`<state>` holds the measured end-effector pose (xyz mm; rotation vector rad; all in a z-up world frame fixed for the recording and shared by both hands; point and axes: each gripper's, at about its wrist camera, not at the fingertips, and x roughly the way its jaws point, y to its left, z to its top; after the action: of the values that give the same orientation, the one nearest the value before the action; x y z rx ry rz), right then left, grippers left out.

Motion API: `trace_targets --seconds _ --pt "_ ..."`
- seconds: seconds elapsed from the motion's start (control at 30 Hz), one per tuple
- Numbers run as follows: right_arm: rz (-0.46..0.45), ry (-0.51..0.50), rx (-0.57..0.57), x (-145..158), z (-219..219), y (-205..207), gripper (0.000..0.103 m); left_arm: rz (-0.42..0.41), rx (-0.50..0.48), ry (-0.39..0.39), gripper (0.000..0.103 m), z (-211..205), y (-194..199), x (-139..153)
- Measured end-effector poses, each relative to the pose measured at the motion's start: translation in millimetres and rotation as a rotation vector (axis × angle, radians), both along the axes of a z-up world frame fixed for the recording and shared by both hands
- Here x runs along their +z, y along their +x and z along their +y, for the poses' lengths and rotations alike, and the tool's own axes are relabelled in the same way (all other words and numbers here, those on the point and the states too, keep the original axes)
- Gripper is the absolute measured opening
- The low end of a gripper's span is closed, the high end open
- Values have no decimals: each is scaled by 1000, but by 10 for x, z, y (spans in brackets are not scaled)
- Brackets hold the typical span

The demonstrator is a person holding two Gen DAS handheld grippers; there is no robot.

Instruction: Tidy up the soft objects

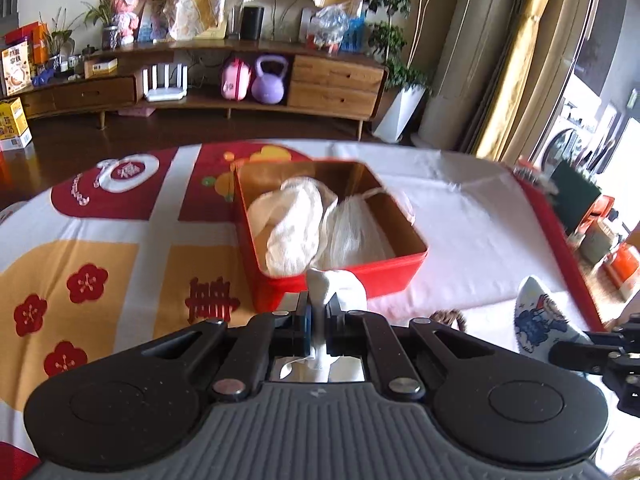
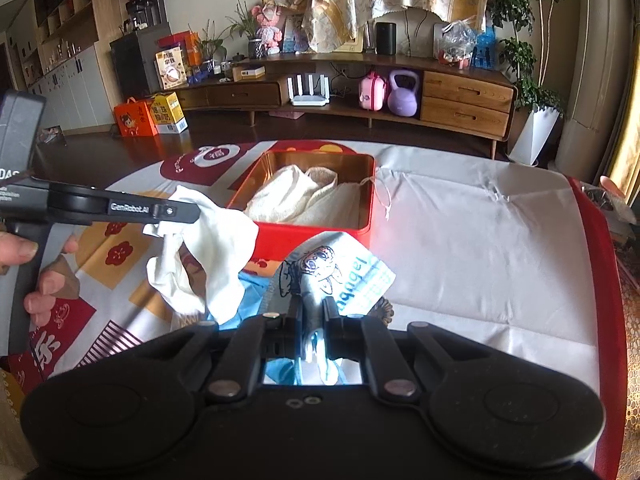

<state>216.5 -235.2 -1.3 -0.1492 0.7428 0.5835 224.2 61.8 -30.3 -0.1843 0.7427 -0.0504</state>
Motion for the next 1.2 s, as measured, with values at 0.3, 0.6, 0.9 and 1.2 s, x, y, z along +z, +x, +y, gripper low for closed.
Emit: trace_targets --seconds 0.3,0.6,0.9,1.2 --pt "-29 13 12 191 63 66 8 -61 -11 -14 6 3 -11 393" --pt "-63 13 17 367 200 317 8 -133 -40 26 6 -58 141 792" --pt "-76 -5 28 350 406 651 8 -179 -66 81 6 -151 476 922" --pt "-56 -14 21 150 631 1133 8 -155 -41 88 6 -150 949 729"
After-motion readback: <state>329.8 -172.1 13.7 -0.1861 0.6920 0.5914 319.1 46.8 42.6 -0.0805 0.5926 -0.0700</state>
